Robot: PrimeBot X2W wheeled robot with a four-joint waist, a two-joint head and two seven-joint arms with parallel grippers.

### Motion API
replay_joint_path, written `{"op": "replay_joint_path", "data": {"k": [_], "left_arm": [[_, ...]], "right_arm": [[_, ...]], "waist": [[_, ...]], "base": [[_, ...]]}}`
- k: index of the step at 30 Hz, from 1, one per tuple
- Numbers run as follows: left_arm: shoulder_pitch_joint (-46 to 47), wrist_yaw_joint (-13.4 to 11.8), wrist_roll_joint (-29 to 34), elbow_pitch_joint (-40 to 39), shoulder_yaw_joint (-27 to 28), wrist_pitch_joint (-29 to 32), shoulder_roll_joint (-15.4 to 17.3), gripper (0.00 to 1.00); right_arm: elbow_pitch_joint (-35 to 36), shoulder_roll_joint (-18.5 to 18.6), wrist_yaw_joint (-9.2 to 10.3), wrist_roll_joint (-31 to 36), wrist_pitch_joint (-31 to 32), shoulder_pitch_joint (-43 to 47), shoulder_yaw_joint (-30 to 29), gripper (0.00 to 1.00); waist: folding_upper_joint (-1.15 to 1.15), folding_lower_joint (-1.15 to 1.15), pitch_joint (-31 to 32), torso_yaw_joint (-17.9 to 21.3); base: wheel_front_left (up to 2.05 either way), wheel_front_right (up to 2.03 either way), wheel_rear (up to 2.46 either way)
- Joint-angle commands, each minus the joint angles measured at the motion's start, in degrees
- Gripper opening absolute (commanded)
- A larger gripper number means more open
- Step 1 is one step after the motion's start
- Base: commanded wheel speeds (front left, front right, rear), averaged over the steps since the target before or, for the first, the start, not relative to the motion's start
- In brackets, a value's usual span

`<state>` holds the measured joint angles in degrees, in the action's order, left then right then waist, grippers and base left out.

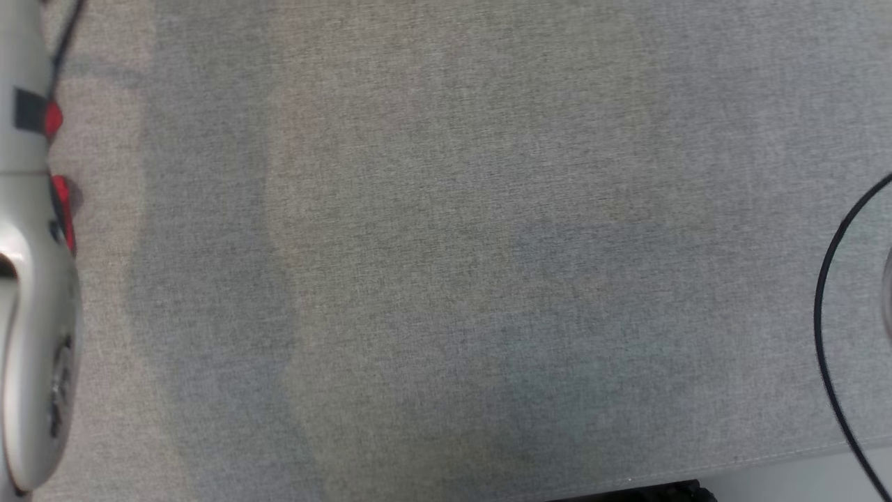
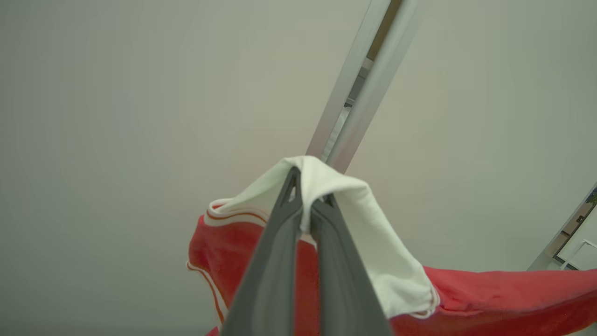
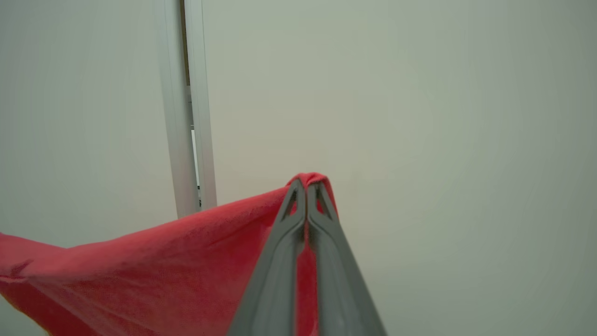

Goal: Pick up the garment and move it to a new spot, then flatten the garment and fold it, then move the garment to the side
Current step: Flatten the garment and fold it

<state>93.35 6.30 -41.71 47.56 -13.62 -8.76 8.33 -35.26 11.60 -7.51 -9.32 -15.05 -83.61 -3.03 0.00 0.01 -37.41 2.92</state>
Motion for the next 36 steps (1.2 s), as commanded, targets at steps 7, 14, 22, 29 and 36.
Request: {"op": "replay_joint_path", "data": {"k": [7, 14, 22, 29, 36], "left_arm": [[-12.61, 1.20, -1.73, 4.10, -4.61, -2.57, 0.96, 0.00], [-26.52, 1.25, -4.59, 1.08, -10.39, -3.48, 3.74, 0.00], [-40.61, 1.21, -4.49, -3.85, -16.27, -3.89, 8.55, 0.00], [-51.55, 1.21, -5.00, -9.89, -21.26, -1.00, 10.92, 0.00], [-60.05, 0.79, -6.19, -18.41, -24.33, 2.52, 13.84, 0.00]], "right_arm": [[3.07, 1.24, 0.04, -4.86, -0.16, 16.22, 3.84, 0.00], [2.98, 2.94, 0.05, -10.00, -0.16, 28.27, 8.54, 0.00], [0.87, 6.73, 0.05, -14.59, -0.18, 37.67, 14.45, 0.00], [-2.15, 11.71, 0.05, -17.92, -0.18, 42.59, 22.74, 0.00], [-4.33, 17.88, 0.05, -21.33, 0.69, 45.23, 31.01, 0.00]], "waist": [[0.00, -0.01, 1.74, -1.77], [0.00, -0.01, 8.35, -2.58], [0.00, -0.01, 16.75, -3.76], [0.00, -0.01, 22.45, -4.86], [0.00, -0.01, 25.64, -6.03]], "base": [[0.00, 0.00, 0.00], [0.00, 0.00, 0.00], [0.00, 0.00, 0.00], [0.00, 0.00, 0.00], [0.00, 0.00, 0.00]]}}
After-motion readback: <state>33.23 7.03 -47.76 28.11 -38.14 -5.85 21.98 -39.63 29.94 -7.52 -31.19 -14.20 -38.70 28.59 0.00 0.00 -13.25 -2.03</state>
